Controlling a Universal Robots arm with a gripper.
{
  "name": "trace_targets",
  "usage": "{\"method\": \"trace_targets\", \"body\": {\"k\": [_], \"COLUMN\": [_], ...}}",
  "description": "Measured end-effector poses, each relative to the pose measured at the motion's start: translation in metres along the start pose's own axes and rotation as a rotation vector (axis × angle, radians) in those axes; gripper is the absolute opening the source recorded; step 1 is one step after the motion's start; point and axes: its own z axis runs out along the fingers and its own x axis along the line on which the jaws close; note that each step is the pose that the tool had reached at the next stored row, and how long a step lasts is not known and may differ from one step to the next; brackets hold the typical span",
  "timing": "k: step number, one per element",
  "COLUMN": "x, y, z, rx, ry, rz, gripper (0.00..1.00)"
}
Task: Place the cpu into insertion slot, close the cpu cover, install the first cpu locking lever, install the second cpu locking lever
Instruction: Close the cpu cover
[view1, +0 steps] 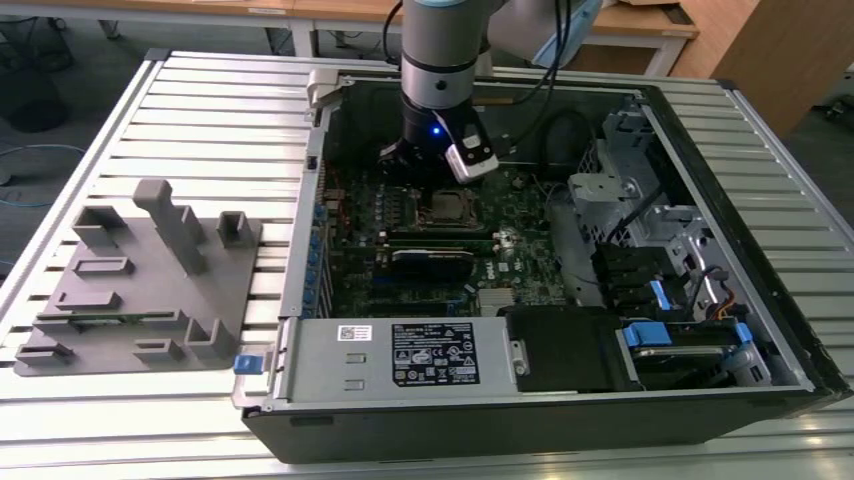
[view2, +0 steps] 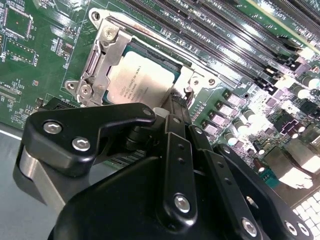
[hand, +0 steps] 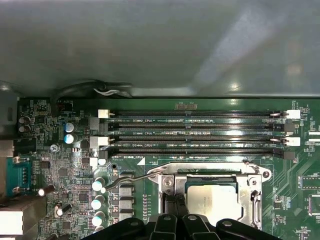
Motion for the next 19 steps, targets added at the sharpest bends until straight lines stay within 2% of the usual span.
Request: {"method": "trace_targets", "body": {"k": [10, 19], "x": [-0.0002, -0.0003], "y": [0.0002, 0.0002], "z": [-0.0006, -0.0127], "rx": [-0.0014, -0.0007], "ry": [-0.0010, -0.0004], "rz": [0.000, 0.000], "gripper": [0.11, 0.11]}}
